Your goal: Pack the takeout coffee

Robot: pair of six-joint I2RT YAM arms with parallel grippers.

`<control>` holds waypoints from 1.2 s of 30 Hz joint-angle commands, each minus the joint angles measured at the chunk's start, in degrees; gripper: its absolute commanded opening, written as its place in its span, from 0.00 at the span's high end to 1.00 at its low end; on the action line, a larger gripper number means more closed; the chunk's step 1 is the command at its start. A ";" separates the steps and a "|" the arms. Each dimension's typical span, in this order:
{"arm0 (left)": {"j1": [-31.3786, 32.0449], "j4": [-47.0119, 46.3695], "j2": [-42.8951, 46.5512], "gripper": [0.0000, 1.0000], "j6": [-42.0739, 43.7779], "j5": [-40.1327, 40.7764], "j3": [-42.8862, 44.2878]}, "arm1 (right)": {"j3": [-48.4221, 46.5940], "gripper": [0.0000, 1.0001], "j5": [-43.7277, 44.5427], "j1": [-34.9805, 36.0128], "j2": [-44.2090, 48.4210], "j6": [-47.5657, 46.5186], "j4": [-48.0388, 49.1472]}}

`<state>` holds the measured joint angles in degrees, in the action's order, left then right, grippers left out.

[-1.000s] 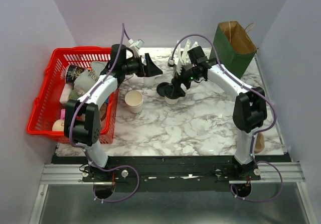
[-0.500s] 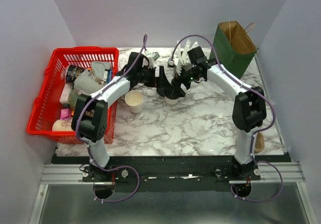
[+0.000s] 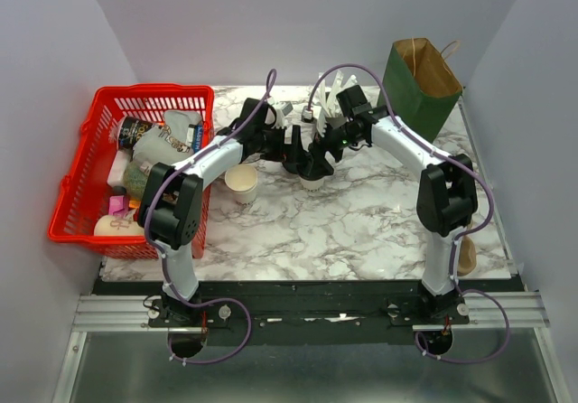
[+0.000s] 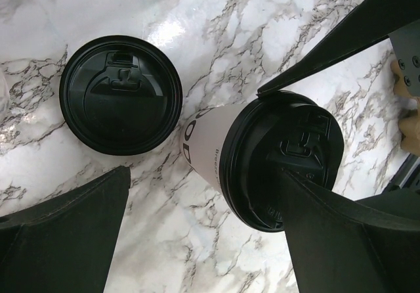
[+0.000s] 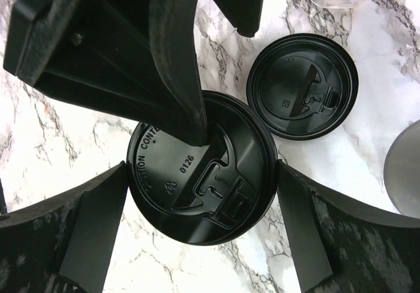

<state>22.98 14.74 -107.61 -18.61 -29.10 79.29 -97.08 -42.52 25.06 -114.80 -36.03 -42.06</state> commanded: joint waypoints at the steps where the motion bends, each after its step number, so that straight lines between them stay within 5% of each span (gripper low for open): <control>1: 0.75 2.83 -1.11 0.02 1.82 3.44 0.69 | 0.22 0.00 -1.69 -0.10 1.15 0.52 2.95; 15: 1.19 3.54 -1.46 0.02 3.23 4.05 0.52 | 3.21 0.00 5.34 -0.19 5.46 4.57 12.36; 26: 1.80 2.40 -0.76 0.02 3.06 3.53 0.17 | 7.08 0.00 -3.62 -0.27 11.61 3.77 12.01; 36: 1.01 -1.29 6.87 0.01 0.33 -4.64 3.77 | 13.22 0.02 14.55 -4.48 25.20 6.50 2.08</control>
<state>24.45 15.31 -106.80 -16.99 -29.04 80.03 -87.79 -37.50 23.75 -99.11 -31.24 -33.78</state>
